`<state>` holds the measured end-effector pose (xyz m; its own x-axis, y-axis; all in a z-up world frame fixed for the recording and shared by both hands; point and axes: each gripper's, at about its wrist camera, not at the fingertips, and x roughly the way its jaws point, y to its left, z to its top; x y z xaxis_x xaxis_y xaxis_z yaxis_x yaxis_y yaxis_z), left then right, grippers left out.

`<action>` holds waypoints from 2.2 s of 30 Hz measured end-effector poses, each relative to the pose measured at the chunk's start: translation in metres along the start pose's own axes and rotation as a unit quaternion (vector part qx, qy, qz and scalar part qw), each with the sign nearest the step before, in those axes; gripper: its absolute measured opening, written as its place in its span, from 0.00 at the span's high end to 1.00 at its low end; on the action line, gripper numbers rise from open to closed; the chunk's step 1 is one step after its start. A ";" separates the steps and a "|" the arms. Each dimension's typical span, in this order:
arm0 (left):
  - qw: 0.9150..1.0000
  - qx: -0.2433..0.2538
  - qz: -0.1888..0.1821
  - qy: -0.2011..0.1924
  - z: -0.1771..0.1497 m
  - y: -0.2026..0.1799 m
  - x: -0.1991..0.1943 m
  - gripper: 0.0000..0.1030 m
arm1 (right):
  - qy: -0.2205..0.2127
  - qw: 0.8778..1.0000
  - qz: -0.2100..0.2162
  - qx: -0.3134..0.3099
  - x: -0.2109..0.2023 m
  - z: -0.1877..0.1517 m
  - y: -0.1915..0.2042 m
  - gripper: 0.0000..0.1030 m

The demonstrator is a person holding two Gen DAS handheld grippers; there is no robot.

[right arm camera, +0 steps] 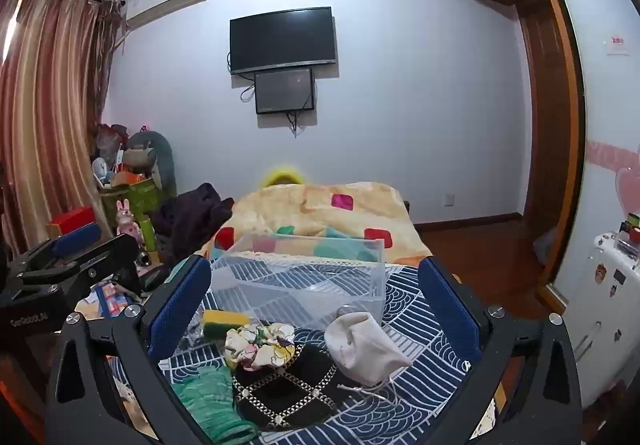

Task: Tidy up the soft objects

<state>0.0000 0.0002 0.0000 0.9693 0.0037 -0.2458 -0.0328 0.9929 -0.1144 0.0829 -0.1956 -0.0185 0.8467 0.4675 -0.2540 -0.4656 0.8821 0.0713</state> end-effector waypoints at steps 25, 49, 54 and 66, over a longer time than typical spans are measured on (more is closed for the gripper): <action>1.000 0.002 -0.015 -0.008 0.000 -0.006 -0.003 0.00 | -0.010 1.000 0.005 0.000 -0.006 0.003 0.003 0.00; 1.000 -0.001 -0.019 -0.010 0.003 -0.007 -0.007 0.00 | -0.014 1.000 0.009 0.002 -0.008 0.005 0.003 0.00; 1.000 -0.001 -0.020 -0.009 0.003 -0.007 -0.006 0.00 | -0.016 1.000 0.010 0.002 -0.009 0.006 0.004 0.00; 1.000 -0.001 -0.022 -0.009 0.005 -0.010 -0.006 0.00 | -0.018 1.000 0.011 0.003 -0.009 0.006 0.003 0.00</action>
<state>-0.0041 -0.0093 0.0072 0.9743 -0.0370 -0.2224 0.0087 0.9919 -0.1271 0.0752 -0.1966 -0.0101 0.8447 0.4890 -0.2178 -0.4833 0.8716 0.0823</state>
